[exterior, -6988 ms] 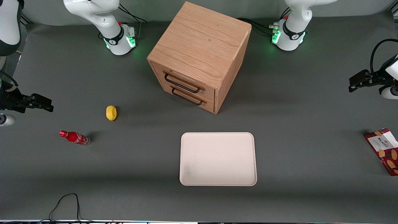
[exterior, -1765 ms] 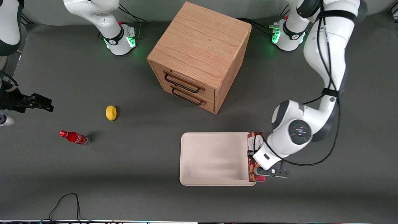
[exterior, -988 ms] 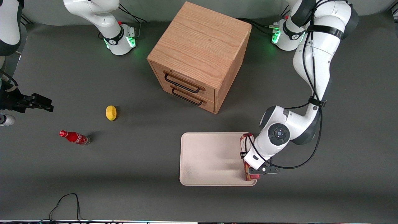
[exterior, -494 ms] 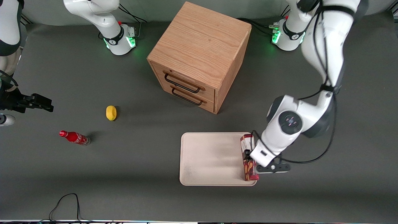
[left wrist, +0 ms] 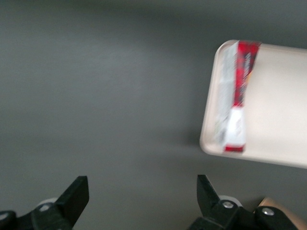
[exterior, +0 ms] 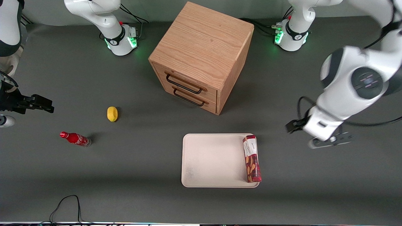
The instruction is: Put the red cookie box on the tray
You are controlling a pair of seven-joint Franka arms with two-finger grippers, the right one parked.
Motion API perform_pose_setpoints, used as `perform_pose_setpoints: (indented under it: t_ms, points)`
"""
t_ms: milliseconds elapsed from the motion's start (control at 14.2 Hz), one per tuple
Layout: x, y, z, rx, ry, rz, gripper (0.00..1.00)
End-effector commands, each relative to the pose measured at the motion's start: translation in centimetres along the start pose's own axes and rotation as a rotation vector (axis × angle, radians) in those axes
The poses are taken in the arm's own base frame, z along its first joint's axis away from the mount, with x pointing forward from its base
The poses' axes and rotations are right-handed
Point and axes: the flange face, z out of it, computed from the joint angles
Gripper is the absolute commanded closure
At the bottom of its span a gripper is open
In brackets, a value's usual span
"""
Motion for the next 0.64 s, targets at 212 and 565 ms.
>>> perform_pose_setpoints:
  t_ms: [212,565]
  points:
    - [-3.7,-10.2,-7.1,-0.041,-0.017,0.24,0.0]
    - [-5.4,-10.5,-9.3,-0.036,-0.021,0.247,0.0]
